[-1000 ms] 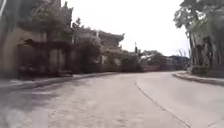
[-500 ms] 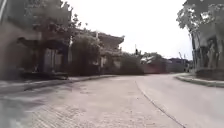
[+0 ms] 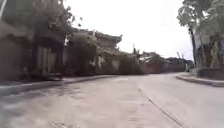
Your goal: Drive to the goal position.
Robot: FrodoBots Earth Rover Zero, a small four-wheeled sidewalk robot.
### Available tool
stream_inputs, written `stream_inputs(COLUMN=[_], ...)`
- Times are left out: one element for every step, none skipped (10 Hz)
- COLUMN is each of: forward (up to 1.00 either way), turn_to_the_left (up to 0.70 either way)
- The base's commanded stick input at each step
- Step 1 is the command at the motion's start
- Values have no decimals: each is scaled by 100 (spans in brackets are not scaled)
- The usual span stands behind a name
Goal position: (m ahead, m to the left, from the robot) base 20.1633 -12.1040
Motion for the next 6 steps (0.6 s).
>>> stream_inputs(forward=[85,85,85,85,85,85], turn_to_the_left=[0,0,0,0,0,0])
